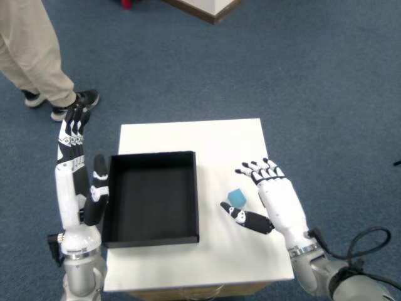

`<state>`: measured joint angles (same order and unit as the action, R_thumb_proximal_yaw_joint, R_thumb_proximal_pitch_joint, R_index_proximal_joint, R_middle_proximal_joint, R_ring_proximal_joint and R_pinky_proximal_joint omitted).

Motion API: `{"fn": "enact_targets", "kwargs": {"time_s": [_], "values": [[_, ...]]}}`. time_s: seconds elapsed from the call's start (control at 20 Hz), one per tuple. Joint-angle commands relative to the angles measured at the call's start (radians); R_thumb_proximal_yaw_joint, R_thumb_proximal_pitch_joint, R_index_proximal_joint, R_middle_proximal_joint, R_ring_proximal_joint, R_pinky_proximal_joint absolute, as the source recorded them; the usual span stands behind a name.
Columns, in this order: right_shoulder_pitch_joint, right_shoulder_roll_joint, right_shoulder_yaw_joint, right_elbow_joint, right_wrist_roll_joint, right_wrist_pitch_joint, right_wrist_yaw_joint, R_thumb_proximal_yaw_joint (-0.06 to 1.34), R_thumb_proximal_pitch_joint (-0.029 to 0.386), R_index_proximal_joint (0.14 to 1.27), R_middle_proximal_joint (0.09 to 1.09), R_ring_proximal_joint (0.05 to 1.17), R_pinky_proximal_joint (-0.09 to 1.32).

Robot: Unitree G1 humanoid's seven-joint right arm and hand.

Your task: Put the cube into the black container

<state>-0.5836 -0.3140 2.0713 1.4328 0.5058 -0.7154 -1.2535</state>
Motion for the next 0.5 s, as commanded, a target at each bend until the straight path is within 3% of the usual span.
{"fn": "enact_targets", "kwargs": {"time_s": [0.05, 0.5], "values": [[-0.057, -0.015, -0.024, 0.016, 0.036, 0.029, 0.008, 0.40, -0.019, 0.45, 0.30, 0.29, 0.14], [-0.059, -0.002, -0.055, 0.014, 0.080, 0.122, 0.135, 0.41, -0.019, 0.46, 0.31, 0.30, 0.15]]}}
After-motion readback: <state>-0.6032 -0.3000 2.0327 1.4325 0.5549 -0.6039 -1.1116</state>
